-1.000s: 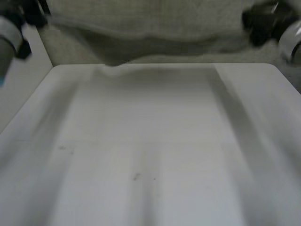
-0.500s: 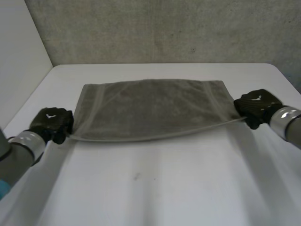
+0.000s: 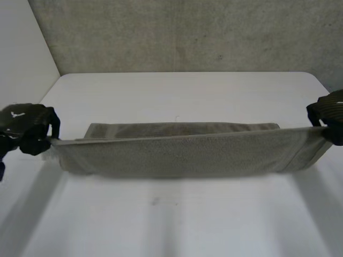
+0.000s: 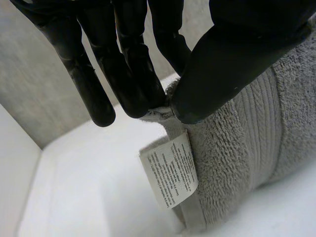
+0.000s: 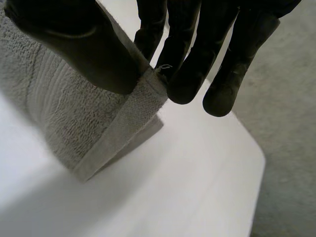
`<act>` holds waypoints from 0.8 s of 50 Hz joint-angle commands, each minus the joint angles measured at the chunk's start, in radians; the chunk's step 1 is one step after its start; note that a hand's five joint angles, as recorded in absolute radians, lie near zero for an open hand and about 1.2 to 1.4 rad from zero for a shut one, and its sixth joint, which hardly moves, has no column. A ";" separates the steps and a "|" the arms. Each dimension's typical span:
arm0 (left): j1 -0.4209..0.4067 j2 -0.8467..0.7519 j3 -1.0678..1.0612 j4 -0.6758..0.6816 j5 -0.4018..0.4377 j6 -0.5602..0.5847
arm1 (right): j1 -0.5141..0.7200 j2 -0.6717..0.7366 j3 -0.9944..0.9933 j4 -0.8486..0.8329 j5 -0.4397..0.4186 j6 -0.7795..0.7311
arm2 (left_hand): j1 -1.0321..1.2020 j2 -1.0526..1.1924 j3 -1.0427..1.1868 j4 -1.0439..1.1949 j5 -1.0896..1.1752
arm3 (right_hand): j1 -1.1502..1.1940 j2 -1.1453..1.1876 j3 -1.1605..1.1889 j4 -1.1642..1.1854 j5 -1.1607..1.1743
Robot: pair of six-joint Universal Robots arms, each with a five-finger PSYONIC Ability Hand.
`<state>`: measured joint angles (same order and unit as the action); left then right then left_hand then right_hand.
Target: Fold the towel.
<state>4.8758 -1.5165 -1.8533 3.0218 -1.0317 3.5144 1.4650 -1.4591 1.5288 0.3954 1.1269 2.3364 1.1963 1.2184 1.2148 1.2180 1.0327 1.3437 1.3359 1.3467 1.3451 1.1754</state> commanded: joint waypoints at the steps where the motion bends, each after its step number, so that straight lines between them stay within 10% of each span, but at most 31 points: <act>1: -0.102 -0.279 0.149 0.022 -0.085 -0.005 | 0.057 0.174 -0.073 -0.079 0.030 0.023 | 0.200 0.178 0.181 0.178 0.189 | 0.053 0.060 0.050 0.051 0.046; 21: -0.246 -0.766 0.666 0.114 -0.234 -0.091 | 0.222 0.732 -0.651 -0.173 0.235 0.129 | 0.200 0.178 0.181 0.178 0.189 | 0.053 0.060 0.050 0.051 0.046; 34: -0.275 -0.889 0.818 0.114 -0.286 -0.092 | 0.245 0.839 -0.783 -0.167 0.287 0.119 | 0.200 0.178 0.181 0.178 0.189 | 0.053 0.060 0.050 0.051 0.046; 35: -0.275 -0.895 0.825 0.117 -0.286 -0.100 | 0.247 0.842 -0.791 -0.165 0.287 0.119 | 0.200 0.178 0.181 0.178 0.189 | -0.510 -0.502 -0.513 -0.512 -0.516; 36: -0.275 -0.895 0.826 0.117 -0.286 -0.100 | 0.247 0.842 -0.791 -0.165 0.287 0.119 | 0.200 0.178 0.181 0.178 0.189 | -0.516 -0.508 -0.519 -0.517 -0.522; 37: -0.277 -0.899 0.830 0.130 -0.286 -0.100 | 0.247 0.842 -0.791 -0.165 0.287 0.119 | -0.073 -0.095 -0.091 -0.095 -0.084 | -1.169 -1.161 -1.172 -1.171 -1.175; 38: -0.277 -0.898 0.830 0.150 -0.289 -0.097 | 0.248 0.839 -0.792 -0.167 0.286 0.118 | -1.022 -1.044 -1.040 -1.043 -1.033 | -1.169 -1.161 -1.172 -1.171 -1.175; 40: -0.277 -0.893 0.829 0.173 -0.286 -0.097 | 0.248 0.833 -0.794 -0.168 0.286 0.116 | -0.827 -0.849 -0.846 -0.849 -0.838 | -1.169 -1.161 -1.172 -1.171 -1.175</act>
<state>4.6004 -2.4102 -1.0296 3.1470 -1.3164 3.4192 1.7115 -0.6174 0.7386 0.2296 1.4164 2.4555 0.8697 0.8466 0.8766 0.8727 0.7095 0.5536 0.5426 0.5828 0.5869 0.3733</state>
